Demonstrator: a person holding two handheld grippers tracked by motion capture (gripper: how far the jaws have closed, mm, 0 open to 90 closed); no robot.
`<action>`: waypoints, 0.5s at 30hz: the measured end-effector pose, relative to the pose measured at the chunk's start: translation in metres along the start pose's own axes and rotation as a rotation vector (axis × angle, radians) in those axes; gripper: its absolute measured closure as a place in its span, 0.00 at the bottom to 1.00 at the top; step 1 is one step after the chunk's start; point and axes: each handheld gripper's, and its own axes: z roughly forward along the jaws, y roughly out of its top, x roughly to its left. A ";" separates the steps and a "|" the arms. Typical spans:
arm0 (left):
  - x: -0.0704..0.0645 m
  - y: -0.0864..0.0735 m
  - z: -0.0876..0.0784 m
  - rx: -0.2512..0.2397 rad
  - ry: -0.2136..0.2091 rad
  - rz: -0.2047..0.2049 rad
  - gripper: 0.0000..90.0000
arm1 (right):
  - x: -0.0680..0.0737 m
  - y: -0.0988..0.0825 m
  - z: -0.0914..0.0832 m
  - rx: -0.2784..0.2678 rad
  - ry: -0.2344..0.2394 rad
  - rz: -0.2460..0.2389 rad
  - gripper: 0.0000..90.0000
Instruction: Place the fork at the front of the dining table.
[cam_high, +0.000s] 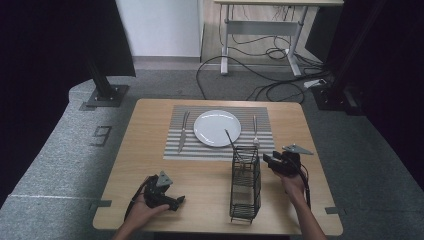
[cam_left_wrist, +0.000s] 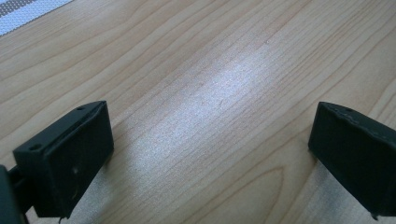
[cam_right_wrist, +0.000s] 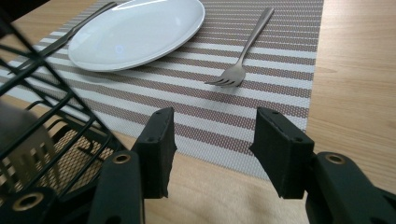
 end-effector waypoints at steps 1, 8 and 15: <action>0.000 0.000 0.000 0.000 0.000 0.000 0.00 | 0.000 -0.001 -0.005 -0.007 0.005 0.004 0.53; 0.000 0.000 0.000 0.000 0.000 0.000 0.00 | 0.004 -0.007 -0.022 -0.019 0.016 -0.003 0.53; 0.000 0.000 0.000 0.000 0.000 0.001 0.00 | 0.007 -0.015 -0.040 -0.026 0.022 -0.007 0.52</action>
